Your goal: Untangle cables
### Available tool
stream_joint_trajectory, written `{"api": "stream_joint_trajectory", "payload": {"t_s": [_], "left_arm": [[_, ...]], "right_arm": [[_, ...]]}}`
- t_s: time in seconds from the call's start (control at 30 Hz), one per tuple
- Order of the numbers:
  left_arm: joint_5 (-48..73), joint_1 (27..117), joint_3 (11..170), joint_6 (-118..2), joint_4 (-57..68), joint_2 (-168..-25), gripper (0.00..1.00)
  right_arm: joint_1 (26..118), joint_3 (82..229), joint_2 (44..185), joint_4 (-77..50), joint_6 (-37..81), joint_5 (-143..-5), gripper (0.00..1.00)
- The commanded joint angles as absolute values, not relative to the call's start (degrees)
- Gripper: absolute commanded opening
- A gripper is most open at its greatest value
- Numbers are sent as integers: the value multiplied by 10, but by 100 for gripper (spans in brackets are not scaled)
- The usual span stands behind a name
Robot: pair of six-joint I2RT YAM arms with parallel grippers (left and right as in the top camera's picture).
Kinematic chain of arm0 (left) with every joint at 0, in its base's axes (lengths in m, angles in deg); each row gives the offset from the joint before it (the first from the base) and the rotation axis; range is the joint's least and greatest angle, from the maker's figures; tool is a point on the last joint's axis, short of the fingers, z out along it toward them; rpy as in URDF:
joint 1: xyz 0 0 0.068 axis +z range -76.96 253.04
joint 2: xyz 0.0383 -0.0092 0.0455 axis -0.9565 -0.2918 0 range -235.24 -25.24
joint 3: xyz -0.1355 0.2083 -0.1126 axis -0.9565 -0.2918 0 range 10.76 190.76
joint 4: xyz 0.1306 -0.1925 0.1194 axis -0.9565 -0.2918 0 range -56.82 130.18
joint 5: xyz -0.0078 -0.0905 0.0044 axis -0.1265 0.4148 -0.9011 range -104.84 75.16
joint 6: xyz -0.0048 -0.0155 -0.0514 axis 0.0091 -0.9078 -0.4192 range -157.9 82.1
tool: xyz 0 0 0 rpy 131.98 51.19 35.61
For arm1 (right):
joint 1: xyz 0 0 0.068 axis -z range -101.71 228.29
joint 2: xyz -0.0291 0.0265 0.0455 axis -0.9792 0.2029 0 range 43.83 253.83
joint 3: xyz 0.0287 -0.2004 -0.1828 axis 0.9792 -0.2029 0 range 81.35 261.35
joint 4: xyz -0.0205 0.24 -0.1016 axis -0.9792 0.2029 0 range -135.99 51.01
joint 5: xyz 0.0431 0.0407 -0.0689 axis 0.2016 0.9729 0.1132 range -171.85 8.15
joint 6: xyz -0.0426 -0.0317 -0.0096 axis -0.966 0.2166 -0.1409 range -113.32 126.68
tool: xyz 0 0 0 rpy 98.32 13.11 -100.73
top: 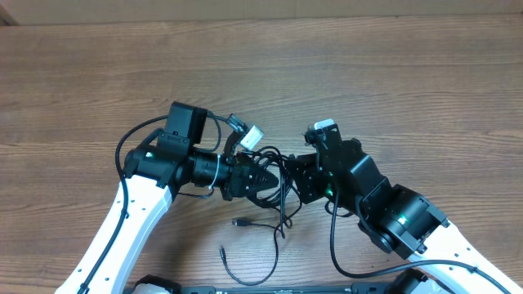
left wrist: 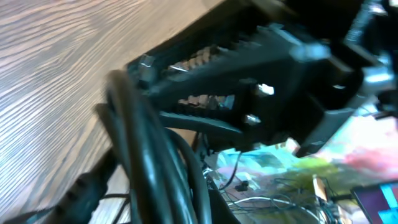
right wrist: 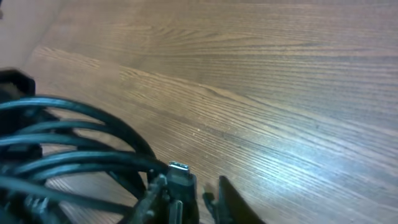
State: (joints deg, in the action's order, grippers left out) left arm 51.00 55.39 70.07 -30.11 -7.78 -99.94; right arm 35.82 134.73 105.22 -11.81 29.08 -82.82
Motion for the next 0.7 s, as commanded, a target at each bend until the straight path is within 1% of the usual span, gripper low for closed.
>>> {"api": "stream_joint_trajectory", "payload": {"t_s": [0.0, 0.07, 0.17, 0.3, 0.43, 0.53, 0.67], "left_arm": [[647, 546, 702, -218, -76, -997, 4], [681, 547, 702, -191, -76, -997, 4], [696, 557, 702, -185, -76, -997, 4], [757, 589, 703, -147, -75, -997, 4], [757, 616, 703, -148, -62, -997, 4], [757, 635, 703, -148, -62, -997, 4], [757, 659, 703, -148, -61, -997, 4]], "right_arm": [[359, 1362, 1048, -116, 307, -902, 13], [359, 1362, 1048, -99, 353, -949, 11], [361, 1362, 1048, -54, 420, -994, 11], [377, 1362, 1048, 22, 487, -1003, 10], [396, 1362, 1048, 79, 542, -1002, 10], [407, 1362, 1048, 102, 564, -997, 11], [412, 1362, 1048, 109, 564, -966, 13]]}}
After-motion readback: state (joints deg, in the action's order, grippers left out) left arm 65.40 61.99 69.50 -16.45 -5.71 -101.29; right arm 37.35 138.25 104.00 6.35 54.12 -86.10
